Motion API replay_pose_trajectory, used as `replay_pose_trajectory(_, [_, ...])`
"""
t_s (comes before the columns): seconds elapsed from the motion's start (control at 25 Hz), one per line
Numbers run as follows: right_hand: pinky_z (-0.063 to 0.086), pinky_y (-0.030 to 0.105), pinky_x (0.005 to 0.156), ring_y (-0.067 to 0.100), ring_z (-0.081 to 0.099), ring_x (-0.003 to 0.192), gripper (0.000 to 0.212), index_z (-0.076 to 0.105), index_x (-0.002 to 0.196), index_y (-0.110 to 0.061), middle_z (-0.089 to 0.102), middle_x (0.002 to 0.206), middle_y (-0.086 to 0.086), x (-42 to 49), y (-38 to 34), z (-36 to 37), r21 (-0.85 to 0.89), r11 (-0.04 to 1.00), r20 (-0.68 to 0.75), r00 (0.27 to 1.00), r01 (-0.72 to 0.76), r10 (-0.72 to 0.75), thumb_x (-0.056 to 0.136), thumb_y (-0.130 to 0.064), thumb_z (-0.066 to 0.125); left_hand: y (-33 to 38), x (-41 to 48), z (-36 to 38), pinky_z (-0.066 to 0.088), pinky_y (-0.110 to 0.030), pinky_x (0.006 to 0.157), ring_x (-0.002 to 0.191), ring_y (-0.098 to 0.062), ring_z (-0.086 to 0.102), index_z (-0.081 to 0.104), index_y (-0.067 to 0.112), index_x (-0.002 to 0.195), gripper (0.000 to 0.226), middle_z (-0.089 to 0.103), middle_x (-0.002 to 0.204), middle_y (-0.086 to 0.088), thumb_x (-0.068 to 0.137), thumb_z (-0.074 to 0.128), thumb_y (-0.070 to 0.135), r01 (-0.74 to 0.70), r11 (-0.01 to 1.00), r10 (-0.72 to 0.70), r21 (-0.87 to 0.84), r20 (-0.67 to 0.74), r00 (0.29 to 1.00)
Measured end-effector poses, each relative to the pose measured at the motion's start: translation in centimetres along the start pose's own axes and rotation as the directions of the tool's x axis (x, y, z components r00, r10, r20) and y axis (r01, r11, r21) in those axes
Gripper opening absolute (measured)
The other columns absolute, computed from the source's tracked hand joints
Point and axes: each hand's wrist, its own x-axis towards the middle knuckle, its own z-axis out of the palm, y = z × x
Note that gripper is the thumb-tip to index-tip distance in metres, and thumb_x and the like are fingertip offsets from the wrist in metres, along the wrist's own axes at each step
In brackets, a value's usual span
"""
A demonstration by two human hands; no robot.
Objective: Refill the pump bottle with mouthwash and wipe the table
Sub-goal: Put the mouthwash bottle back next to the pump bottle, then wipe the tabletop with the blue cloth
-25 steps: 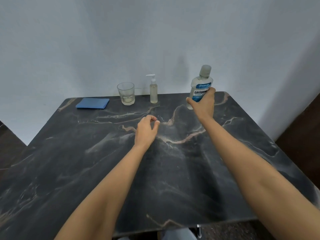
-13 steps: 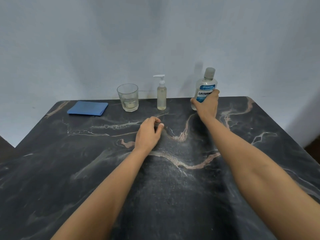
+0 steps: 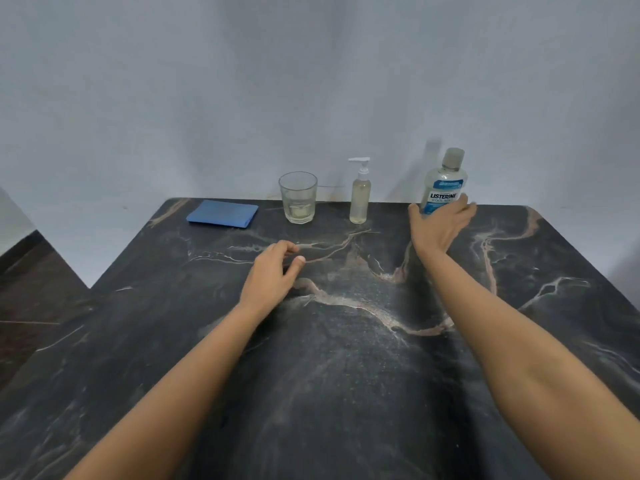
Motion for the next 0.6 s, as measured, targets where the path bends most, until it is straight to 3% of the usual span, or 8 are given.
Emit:
replay_pose_trajectory(0.12, [0.030, 0.040, 0.114, 0.035, 0.025, 0.139, 0.059, 0.033, 0.138, -0.007, 0.016, 0.151, 0.020, -3.8, -3.9, 1.2, 0.043, 0.959, -0.022, 0.960, 0.281, -0.281, 0.085, -0.015, 0.058, -3.1, -1.7, -4.3, 0.047, -0.031, 0.093, 0.109, -0.014, 0.058, 0.060, 0.015, 0.119, 0.029, 0.063, 0.116, 0.001, 0.096, 0.056, 0.034, 0.080, 0.995, -0.077, 0.066, -0.046, 0.996])
replay_pose_trajectory(0.2, [0.036, 0.036, 0.110, 0.030, 0.031, 0.136, 0.046, 0.044, 0.130, -0.009, 0.026, 0.146, 0.017, -6.5, -7.1, 3.1, 0.114, 0.884, 0.140, 0.873, 0.454, -0.467, 0.085, -0.008, 0.056, -4.7, -2.9, -5.9, 0.045, -0.029, 0.092, 0.110, -0.014, 0.057, 0.059, 0.014, 0.119, 0.029, 0.063, 0.116, 0.000, 0.096, 0.056, 0.033, 0.128, 0.989, -0.121, 0.074, -0.101, 0.988])
replay_pose_trajectory(0.28, [0.040, 0.036, 0.106, 0.028, 0.038, 0.128, 0.041, 0.050, 0.125, -0.006, 0.038, 0.136, 0.016, -9.0, -9.7, 5.8, 0.167, 0.804, 0.327, 0.738, 0.570, -0.591, 0.084, -0.005, 0.055, -5.7, -4.1, -6.2, 0.044, -0.028, 0.090, 0.109, -0.015, 0.056, 0.059, 0.014, 0.116, 0.027, 0.063, 0.113, 0.001, 0.096, 0.055, 0.032, 0.125, 0.987, -0.116, 0.097, -0.100, 0.988])
replay_pose_trajectory(0.4, [0.037, 0.035, 0.104, 0.029, 0.043, 0.122, 0.038, 0.055, 0.124, -0.004, 0.048, 0.127, 0.015, -11.8, -12.2, 10.0, 0.188, 0.748, 0.548, 0.564, 0.637, -0.618, 0.087, -0.009, 0.057, -6.4, -4.8, -5.7, 0.046, -0.029, 0.085, 0.104, -0.014, 0.057, 0.060, 0.017, 0.108, 0.022, 0.063, 0.105, 0.005, 0.096, 0.054, 0.033, 0.107, 0.988, -0.095, 0.108, -0.109, 0.989])
replay_pose_trajectory(0.6, [0.037, 0.039, 0.106, 0.028, 0.044, 0.125, 0.043, 0.054, 0.131, -0.011, 0.052, 0.131, 0.012, -14.6, -14.6, 16.2, 0.137, 0.710, 0.747, 0.399, 0.691, -0.532, 0.089, -0.021, 0.059, -6.1, -4.2, -5.9, 0.049, -0.030, 0.082, 0.096, -0.009, 0.058, 0.061, 0.020, 0.096, 0.015, 0.063, 0.096, 0.008, 0.096, 0.055, 0.034, 0.161, 0.987, -0.162, -0.019, -0.177, 0.971])
